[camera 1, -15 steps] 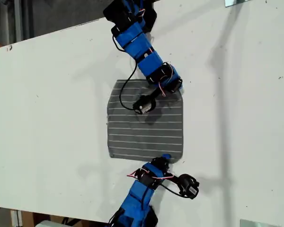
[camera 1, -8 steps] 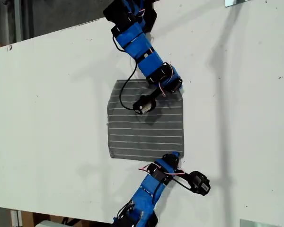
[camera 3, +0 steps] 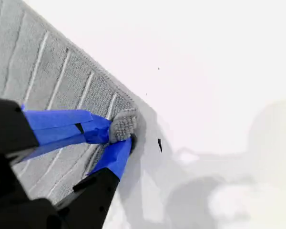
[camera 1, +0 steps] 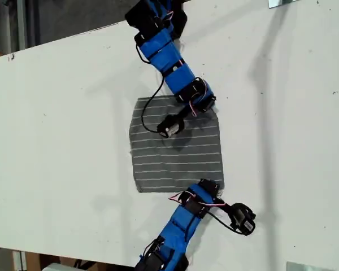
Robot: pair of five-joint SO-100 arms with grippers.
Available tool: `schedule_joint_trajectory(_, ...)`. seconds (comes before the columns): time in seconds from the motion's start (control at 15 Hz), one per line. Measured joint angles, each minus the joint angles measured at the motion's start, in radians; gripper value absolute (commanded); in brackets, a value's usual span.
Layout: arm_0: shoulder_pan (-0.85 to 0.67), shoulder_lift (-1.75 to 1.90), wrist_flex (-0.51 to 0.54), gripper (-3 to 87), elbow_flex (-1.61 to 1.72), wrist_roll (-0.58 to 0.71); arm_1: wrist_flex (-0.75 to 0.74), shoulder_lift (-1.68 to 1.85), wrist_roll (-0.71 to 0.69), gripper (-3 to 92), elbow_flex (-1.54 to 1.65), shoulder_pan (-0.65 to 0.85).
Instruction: Grasp corners of a square towel and fold twice.
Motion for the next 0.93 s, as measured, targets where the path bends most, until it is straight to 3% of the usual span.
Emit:
schedule_joint_trajectory(0.27,-0.029,0.000,0.118,-0.1,-0.285,0.207,0.144,0.229,-0.008,-0.1,-0.015,0.026)
schedule_joint_trajectory(0.67,-0.186,0.144,0.290,-0.1,-0.247,0.302,0.160,0.443,-0.146,-0.1,-0.002,0.229)
schedule_joint_trajectory(0.93,-0.368,0.600,0.187,-0.1,0.218,0.365,0.160,0.575,-0.261,-0.1,0.012,0.419)
